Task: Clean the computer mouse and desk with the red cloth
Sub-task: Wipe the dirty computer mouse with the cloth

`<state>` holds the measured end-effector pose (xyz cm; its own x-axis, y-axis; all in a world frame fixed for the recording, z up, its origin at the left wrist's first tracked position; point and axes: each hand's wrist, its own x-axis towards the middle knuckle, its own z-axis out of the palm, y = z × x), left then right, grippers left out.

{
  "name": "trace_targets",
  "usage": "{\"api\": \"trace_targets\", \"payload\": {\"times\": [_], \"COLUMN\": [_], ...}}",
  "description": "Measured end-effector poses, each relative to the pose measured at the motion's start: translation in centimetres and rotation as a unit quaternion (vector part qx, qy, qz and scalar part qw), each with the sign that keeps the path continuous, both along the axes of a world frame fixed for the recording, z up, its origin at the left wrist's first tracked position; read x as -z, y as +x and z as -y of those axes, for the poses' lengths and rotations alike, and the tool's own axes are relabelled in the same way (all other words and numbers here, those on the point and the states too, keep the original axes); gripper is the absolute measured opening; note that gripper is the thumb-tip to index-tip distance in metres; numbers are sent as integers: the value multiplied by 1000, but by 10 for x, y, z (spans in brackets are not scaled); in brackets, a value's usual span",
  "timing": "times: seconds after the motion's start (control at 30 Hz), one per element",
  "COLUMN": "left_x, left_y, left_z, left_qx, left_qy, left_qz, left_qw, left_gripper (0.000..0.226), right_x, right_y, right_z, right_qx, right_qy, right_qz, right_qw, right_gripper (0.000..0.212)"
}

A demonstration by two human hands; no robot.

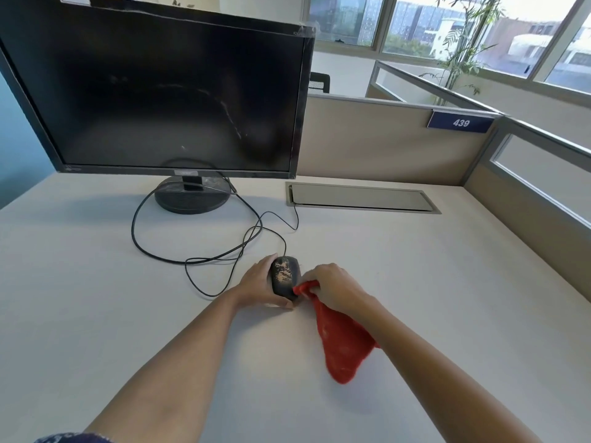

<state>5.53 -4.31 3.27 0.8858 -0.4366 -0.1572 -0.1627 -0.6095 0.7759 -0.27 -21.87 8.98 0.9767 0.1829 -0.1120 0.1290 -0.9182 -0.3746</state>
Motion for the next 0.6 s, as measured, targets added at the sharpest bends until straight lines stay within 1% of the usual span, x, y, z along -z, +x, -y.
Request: {"api": "trace_targets", "payload": {"times": [0.13,0.17,0.33,0.4,0.53,0.6], "left_x": [-1,-1,-2,-3,-2,-1], "left_y": [0,0,-1,0,0,-1], "left_z": [1,1,1,1,2,2], "left_qx": [-3,-3,4,2,-1,0], "left_qy": [5,6,5,2,6,-2], "left_qz": [7,7,17,21,9,9], "left_qw": [1000,1000,1000,1000,1000,1000], "left_gripper": [136,136,131,130,134,131], "right_x": [-3,-3,7,7,-4,-7], "right_y": [13,17,28,27,22,22], "right_z": [3,1,-9,-8,6,12], "right_qx": [63,65,38,10,-73,-83], "right_qy": [52,56,24,2,-50,-51], "right_qz": [72,77,64,56,-21,-29], "right_qw": [994,993,997,998,996,995], "right_gripper": [35,36,41,41,35,35]}}
